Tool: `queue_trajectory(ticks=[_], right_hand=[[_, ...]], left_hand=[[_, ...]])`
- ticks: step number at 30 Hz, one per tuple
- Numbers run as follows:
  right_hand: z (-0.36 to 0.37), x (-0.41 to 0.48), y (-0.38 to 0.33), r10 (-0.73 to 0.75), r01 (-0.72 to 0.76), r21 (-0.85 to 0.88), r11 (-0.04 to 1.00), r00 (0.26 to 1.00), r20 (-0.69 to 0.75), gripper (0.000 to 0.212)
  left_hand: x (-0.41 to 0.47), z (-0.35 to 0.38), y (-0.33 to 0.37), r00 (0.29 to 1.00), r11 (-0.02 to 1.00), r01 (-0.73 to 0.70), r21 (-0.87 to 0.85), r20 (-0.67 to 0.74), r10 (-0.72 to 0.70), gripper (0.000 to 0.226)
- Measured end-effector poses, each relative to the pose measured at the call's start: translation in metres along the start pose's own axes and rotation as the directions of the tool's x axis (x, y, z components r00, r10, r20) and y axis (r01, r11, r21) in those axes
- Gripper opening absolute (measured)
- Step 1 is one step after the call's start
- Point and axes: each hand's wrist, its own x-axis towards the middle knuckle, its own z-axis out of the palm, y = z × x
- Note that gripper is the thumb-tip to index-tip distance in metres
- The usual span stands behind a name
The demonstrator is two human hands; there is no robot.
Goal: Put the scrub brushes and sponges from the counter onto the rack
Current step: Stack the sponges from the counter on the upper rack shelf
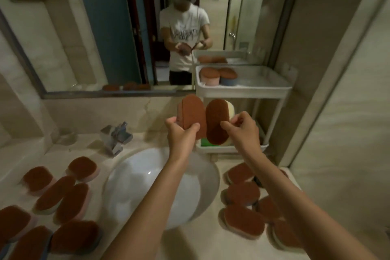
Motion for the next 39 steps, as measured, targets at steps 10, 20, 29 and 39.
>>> queue_trajectory(ticks=[10,20,29,39], right_hand=[[-0.042,0.121,-0.045,-0.085,0.094,0.125,0.988,0.993,-0.076,0.028],[-0.051,0.254,-0.016,0.179,-0.175,0.094,0.980,0.983,-0.036,0.035],[-0.021,0.306,0.014,0.358,-0.363,0.009,0.932,0.923,0.144,0.041],[-0.024,0.305,0.026,0.180,-0.131,-0.278,0.952,0.971,0.159,0.032]], left_hand=[[0.072,0.081,0.082,0.977,0.981,-0.167,0.100,0.151,0.151,0.049],[0.166,0.140,0.093,0.992,0.961,-0.074,0.265,0.118,0.044,0.048],[0.202,0.164,0.075,0.997,0.969,-0.041,0.243,0.071,0.025,0.042],[0.198,0.169,0.074,0.990,0.997,-0.028,0.076,0.138,0.017,0.043]])
